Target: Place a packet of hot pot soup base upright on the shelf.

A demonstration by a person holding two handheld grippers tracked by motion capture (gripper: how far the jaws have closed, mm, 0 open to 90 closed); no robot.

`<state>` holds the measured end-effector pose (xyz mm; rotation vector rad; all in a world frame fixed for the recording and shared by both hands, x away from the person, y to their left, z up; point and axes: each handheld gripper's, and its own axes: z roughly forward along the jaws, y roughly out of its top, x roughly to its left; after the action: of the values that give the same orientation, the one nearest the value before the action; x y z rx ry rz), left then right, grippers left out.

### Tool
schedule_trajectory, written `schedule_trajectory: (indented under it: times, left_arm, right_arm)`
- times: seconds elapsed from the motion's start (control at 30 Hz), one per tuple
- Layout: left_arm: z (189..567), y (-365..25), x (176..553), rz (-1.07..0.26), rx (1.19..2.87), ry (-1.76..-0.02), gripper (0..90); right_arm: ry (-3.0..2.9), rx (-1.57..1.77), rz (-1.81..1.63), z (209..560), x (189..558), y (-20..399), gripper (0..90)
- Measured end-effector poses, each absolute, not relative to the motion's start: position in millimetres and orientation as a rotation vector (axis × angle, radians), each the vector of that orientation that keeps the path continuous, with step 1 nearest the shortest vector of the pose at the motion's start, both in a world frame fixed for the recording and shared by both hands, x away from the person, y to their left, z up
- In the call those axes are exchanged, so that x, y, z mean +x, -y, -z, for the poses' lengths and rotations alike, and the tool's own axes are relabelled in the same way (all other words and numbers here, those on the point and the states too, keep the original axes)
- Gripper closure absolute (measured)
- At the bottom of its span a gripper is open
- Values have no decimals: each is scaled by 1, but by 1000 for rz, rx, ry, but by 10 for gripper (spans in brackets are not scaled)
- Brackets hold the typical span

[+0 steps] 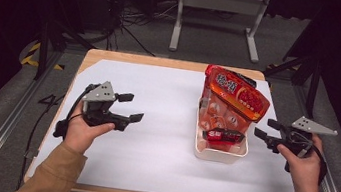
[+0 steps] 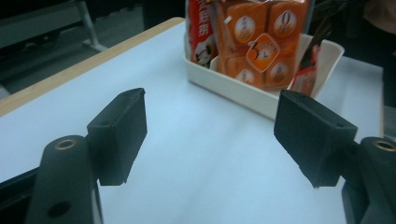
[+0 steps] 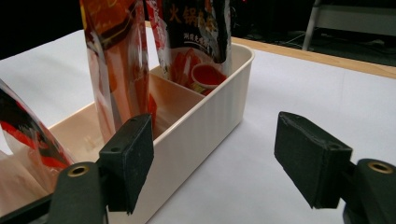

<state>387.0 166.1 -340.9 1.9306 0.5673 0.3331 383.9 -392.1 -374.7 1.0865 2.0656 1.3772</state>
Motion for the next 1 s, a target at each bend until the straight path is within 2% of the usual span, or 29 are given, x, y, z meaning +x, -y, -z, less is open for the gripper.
schedule_trajectory:
  times: [0.23, 0.5, 1.0]
  left_arm:
    - [363, -190, 385, -332, 1951, -645, 264]
    - [389, -214, 384, -370, 1895, -740, 255]
    - [417, -221, 393, -383, 1899, -844, 248]
  right_arm:
    - [-2091, 1079, -1359, 384, 387, 385, 277]
    - [-2083, 1094, -1358, 396, 389, 384, 271]
    - [-2080, 1096, -1344, 401, 390, 387, 270]
